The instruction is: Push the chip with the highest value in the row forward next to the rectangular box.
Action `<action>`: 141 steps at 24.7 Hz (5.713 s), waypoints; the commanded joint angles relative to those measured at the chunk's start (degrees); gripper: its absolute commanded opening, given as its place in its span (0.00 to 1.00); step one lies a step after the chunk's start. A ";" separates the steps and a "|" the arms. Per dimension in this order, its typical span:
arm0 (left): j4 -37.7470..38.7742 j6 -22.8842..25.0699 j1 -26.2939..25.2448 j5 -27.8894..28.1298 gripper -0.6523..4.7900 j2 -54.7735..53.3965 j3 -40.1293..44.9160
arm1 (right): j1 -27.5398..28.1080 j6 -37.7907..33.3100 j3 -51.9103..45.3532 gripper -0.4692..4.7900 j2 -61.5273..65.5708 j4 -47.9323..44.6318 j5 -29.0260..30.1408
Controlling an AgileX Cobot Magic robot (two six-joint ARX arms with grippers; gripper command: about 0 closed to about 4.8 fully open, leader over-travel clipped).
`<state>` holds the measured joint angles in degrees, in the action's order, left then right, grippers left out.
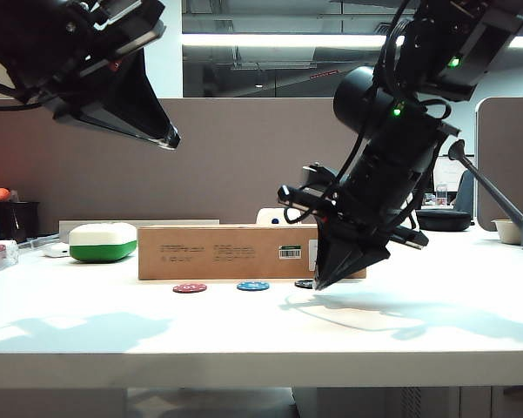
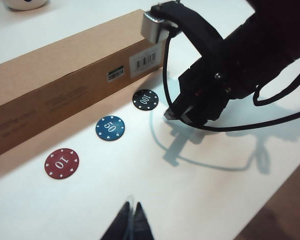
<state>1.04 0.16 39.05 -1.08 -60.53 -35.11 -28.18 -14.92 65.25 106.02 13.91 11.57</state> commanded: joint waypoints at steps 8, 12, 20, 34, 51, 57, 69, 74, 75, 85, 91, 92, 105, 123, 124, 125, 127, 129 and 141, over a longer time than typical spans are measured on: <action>-0.72 -0.17 -4.31 -0.17 0.11 0.17 -0.15 | -0.04 0.11 0.87 0.07 2.32 -2.25 -3.28; -0.72 -0.17 -4.83 -0.04 0.11 0.15 -0.13 | 0.00 0.11 1.40 0.07 2.32 -2.16 -5.79; -0.72 -0.17 -4.85 -0.22 0.11 0.15 -0.13 | -0.02 -0.50 2.10 0.07 2.34 -3.50 -6.12; -0.72 -0.17 -4.85 -0.22 0.11 0.13 -0.15 | -0.33 -3.15 2.16 0.07 3.85 -6.36 -6.05; -0.72 -0.17 -4.85 -0.22 0.11 0.15 -0.13 | -0.50 -9.14 2.16 0.07 3.85 -8.26 -5.03; -0.70 -0.17 -4.85 -0.22 0.11 0.17 -0.13 | -1.03 -9.11 2.16 0.07 4.90 -8.39 -5.25; -0.70 -0.17 -4.85 -0.22 0.11 0.15 -0.13 | -1.31 -10.43 2.16 0.07 5.51 -9.90 -9.25; -0.72 -0.17 -4.85 -0.22 0.11 0.15 -0.13 | -1.38 -11.08 2.16 0.07 3.67 -8.09 -6.54; -0.70 -0.17 -4.85 -0.22 0.11 0.15 -0.13 | -1.46 -11.08 2.16 0.07 2.32 -6.56 -6.56; -0.68 -0.17 -4.94 -0.24 0.11 0.33 -0.13 | -3.63 -5.53 1.51 0.07 -17.09 13.09 -12.28; -0.61 -0.17 -12.00 -5.81 0.11 2.73 -0.13 | -10.67 -4.96 -6.56 0.07 -38.42 14.73 -21.18; -0.68 -0.17 -15.76 -6.88 0.11 3.89 -0.13 | -13.29 -5.25 -9.01 0.07 -44.94 14.99 -25.07; -0.37 -0.17 -35.56 -6.45 0.11 13.81 -0.13 | -23.23 -6.75 -27.65 0.07 -88.43 16.24 -28.15; 0.15 -0.17 -36.22 -6.67 0.11 43.04 -0.13 | -23.15 -7.54 -28.15 0.07 -92.67 17.22 -27.76; 0.15 -0.17 -36.22 -6.67 0.11 43.82 -0.13 | -23.15 -7.54 -28.15 0.07 -92.67 17.22 -27.74; 0.15 -0.17 -36.22 -6.67 0.11 44.78 -0.13 | -23.15 -7.54 -28.15 0.07 -92.67 17.22 -27.76; 0.17 -0.17 -36.20 -6.67 0.11 46.31 -0.13 | -23.15 -7.54 -28.15 0.07 -92.67 17.22 -27.76; 0.50 0.68 -36.22 -6.58 0.11 47.69 -0.13 | -23.15 -7.54 -28.15 0.07 -92.67 17.22 -27.76; 8.90 1.70 -36.20 3.26 0.11 60.33 17.90 | -23.15 -7.54 -28.15 0.07 -92.70 17.22 -27.76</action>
<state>12.51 3.53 2.83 2.59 -0.30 -18.87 -51.37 -22.24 36.93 13.37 31.97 -16.36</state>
